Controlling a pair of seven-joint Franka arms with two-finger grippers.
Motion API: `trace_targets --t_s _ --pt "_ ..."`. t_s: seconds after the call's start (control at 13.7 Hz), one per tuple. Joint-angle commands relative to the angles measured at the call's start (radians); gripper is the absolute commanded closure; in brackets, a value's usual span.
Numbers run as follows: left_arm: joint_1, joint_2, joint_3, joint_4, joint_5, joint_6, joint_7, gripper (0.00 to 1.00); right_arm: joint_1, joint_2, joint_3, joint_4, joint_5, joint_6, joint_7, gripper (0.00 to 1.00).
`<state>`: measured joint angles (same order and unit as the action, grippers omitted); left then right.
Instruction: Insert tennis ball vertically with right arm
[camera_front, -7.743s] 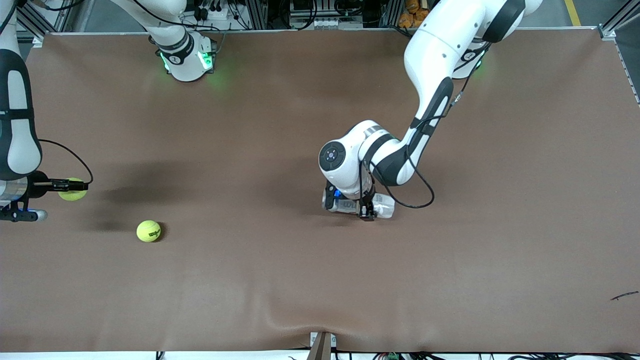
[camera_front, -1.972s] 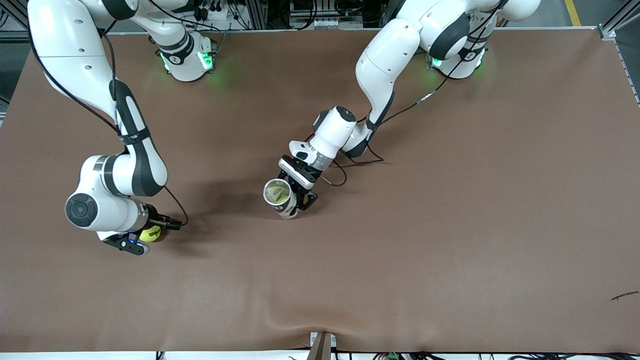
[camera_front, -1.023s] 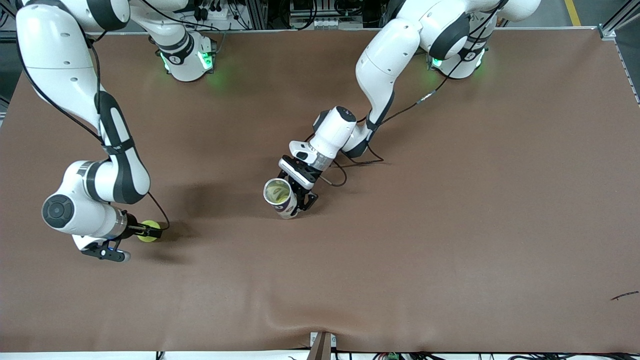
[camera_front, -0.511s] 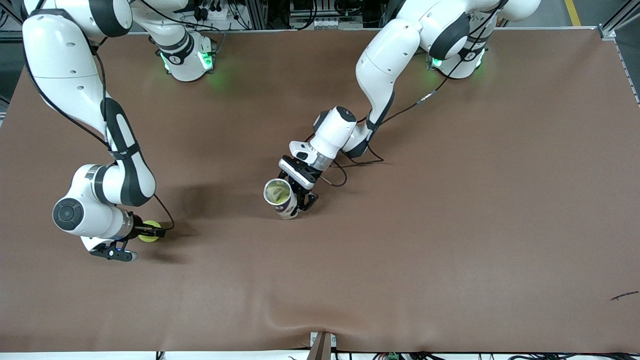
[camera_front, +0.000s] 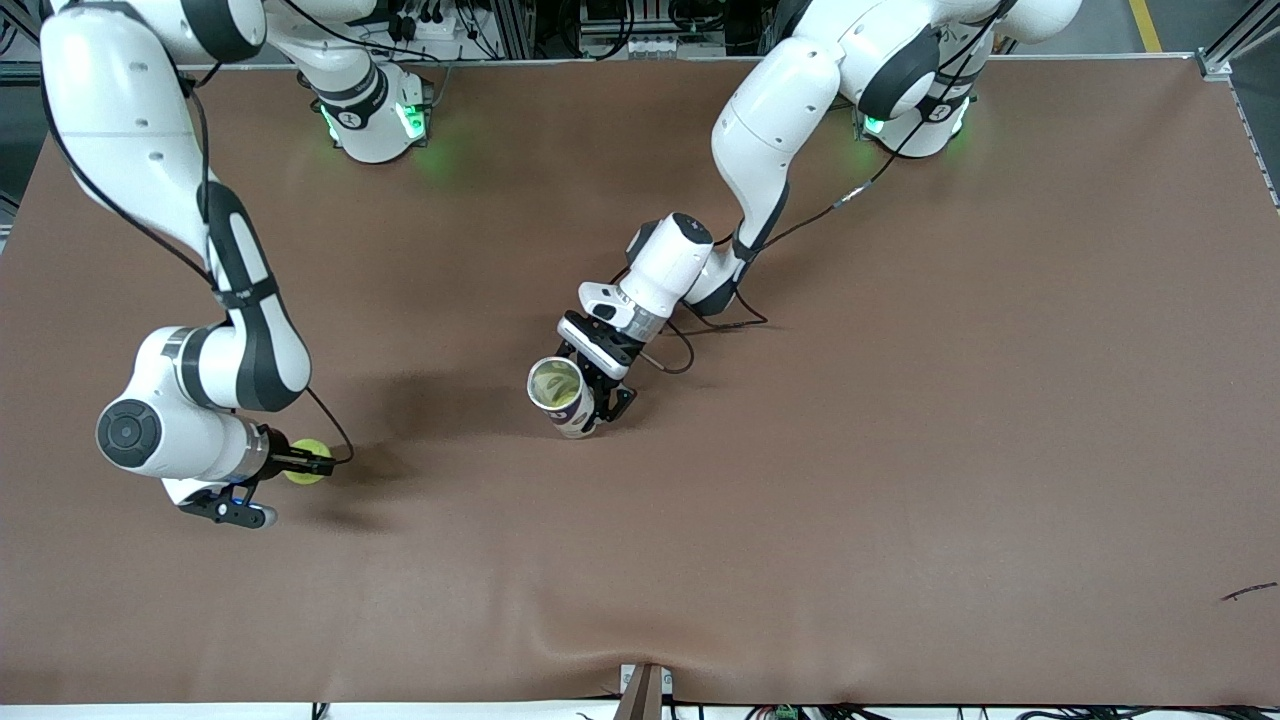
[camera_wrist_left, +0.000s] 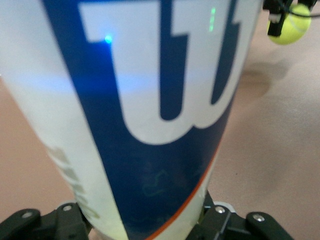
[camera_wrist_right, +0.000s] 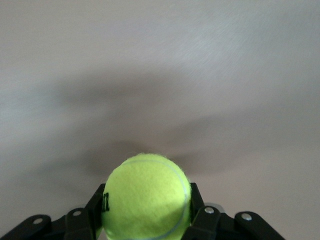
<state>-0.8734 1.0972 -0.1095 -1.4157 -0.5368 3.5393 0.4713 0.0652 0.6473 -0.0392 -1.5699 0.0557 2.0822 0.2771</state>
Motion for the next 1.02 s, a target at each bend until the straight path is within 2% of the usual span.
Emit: trace_targets --t_s 0.0,0.22,0.37,0.73,0.95 --pt "-0.010 0.009 0.010 0.018 -0.006 0.013 0.003 0.19 0.050 -0.067 0.057 0.048 0.048 -0.167 0.218 0.42" --pt "-0.010 0.009 0.010 0.018 -0.006 0.013 0.003 0.21 0.062 -0.067 0.142 0.146 0.162 -0.309 0.446 0.42" --pt "-0.010 0.009 0.010 0.018 -0.006 0.013 0.003 0.22 0.062 -0.069 0.203 0.174 0.246 -0.329 0.569 0.42" --pt "-0.010 0.009 0.010 0.018 -0.006 0.013 0.004 0.22 0.061 -0.109 0.326 0.197 0.309 -0.332 0.809 0.40" --pt "-0.010 0.009 0.010 0.018 -0.005 0.013 0.004 0.22 0.068 -0.106 0.357 0.214 0.366 -0.326 0.901 0.40"
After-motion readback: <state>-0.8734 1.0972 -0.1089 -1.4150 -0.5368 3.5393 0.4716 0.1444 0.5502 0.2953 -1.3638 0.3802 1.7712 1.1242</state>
